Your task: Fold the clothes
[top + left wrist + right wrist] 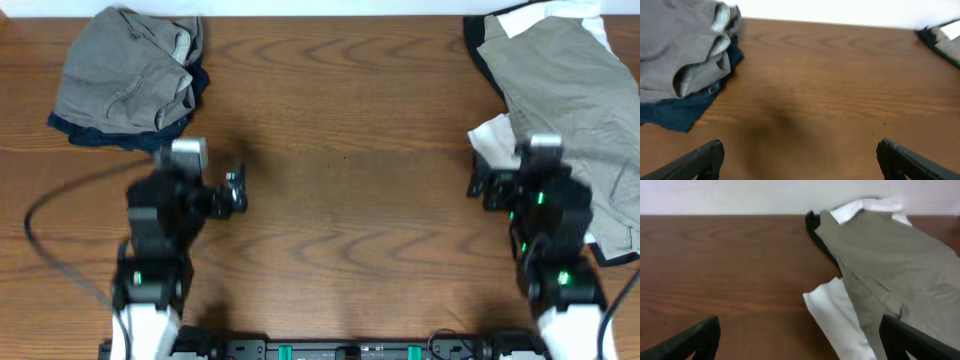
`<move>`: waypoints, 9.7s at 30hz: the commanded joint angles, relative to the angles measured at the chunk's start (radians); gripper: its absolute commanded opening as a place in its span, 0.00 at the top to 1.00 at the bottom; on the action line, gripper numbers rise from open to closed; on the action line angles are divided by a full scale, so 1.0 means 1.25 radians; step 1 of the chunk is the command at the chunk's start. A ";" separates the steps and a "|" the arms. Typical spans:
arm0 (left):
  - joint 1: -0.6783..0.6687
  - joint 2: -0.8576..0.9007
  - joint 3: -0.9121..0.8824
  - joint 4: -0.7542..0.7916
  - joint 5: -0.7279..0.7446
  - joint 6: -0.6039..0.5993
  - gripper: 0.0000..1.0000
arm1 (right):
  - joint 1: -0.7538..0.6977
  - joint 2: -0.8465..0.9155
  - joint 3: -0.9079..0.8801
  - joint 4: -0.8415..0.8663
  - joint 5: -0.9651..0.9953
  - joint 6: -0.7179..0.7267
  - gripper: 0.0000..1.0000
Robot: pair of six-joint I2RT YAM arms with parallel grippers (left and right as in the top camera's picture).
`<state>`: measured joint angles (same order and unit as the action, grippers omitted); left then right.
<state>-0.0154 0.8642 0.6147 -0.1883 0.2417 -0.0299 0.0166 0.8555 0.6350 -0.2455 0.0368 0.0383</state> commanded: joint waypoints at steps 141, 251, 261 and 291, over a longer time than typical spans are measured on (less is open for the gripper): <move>0.058 0.473 0.334 -0.129 0.060 0.074 0.01 | 0.135 0.823 0.674 -0.522 -0.051 0.191 0.04; -0.016 1.167 0.821 -0.009 0.000 0.170 0.30 | 0.077 0.719 0.536 -0.253 -0.126 0.082 0.01; -0.022 1.167 0.821 -0.009 0.000 0.134 0.85 | 0.077 0.719 0.536 -0.255 -0.141 0.083 0.03; 0.070 0.838 0.821 -0.923 -0.315 -0.107 0.94 | 0.075 0.719 0.527 -0.405 -0.090 0.177 0.03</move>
<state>0.0505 1.9076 1.6360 -1.3102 -0.0986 -0.1280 0.1013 1.7596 1.2961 -0.7311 -0.1154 0.2180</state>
